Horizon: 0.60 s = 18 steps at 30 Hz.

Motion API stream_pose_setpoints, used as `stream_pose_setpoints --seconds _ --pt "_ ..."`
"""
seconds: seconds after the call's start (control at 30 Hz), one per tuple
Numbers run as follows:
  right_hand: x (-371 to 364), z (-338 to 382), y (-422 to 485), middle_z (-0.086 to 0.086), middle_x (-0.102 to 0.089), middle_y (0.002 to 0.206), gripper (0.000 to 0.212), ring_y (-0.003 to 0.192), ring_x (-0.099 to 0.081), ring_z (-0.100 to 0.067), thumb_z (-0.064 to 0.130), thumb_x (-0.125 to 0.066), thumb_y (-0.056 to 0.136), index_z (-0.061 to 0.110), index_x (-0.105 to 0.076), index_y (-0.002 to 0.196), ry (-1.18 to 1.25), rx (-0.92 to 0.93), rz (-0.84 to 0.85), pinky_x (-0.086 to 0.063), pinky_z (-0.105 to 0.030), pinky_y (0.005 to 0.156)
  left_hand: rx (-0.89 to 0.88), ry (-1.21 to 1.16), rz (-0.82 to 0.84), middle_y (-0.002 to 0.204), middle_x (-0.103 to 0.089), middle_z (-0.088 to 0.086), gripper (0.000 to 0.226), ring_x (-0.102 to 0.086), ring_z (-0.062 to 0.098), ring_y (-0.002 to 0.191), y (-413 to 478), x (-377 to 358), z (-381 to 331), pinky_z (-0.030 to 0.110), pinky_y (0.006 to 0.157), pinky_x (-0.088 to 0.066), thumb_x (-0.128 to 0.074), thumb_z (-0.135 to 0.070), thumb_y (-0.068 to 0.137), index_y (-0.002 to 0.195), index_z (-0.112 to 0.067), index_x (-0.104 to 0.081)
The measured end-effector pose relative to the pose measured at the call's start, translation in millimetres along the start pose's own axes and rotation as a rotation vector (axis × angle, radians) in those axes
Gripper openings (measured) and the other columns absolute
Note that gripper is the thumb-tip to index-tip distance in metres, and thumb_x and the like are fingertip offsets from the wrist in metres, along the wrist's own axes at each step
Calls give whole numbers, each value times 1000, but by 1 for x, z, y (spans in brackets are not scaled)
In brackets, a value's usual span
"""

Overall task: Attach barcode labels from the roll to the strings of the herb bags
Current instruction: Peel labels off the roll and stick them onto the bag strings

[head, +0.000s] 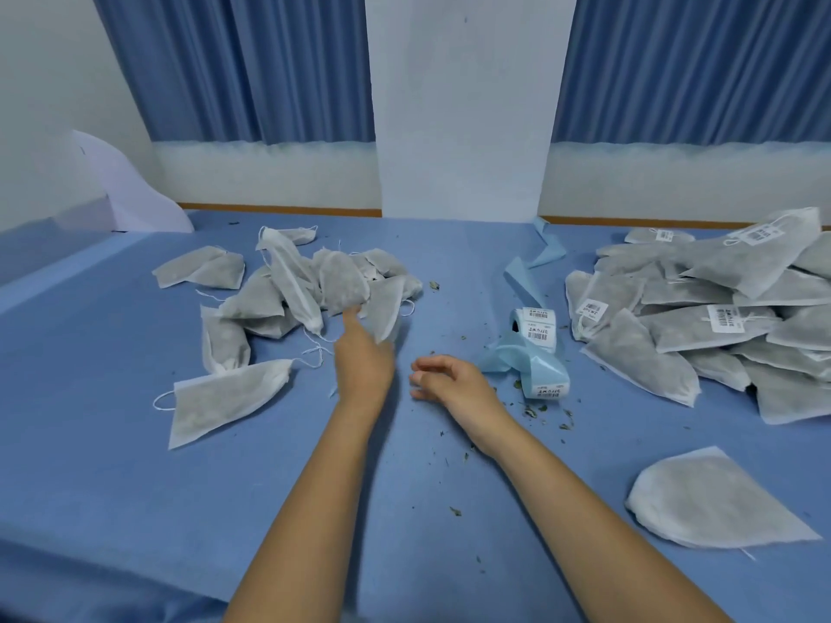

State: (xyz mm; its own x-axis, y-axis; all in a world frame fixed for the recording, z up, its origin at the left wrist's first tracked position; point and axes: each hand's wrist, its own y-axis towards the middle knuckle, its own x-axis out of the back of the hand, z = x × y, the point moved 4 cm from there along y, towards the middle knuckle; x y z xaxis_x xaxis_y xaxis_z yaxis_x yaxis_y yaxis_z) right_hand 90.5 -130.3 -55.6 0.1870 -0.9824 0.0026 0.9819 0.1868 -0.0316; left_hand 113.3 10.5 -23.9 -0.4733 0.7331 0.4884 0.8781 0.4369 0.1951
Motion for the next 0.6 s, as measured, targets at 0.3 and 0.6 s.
stream_pose_setpoints --seconds 0.3,0.6 --pt "23 25 -19 -6 -59 67 21 48 -51 -9 -4 -44 96 -2 -58 81 289 -116 219 -43 -14 49 -243 -132 45 90 -56 9 52 -55 23 87 -35 -18 -50 32 79 -47 -56 -7 85 134 -24 -52" --pt "58 31 -25 -1 -48 68 22 52 -35 -8 5 -42 99 2 -61 89 335 -125 293 -24 -19 55 -824 41 178 64 -56 2 38 -54 22 75 -50 -40 -53 36 73 -45 -42 -34 90 70 -8 -60"
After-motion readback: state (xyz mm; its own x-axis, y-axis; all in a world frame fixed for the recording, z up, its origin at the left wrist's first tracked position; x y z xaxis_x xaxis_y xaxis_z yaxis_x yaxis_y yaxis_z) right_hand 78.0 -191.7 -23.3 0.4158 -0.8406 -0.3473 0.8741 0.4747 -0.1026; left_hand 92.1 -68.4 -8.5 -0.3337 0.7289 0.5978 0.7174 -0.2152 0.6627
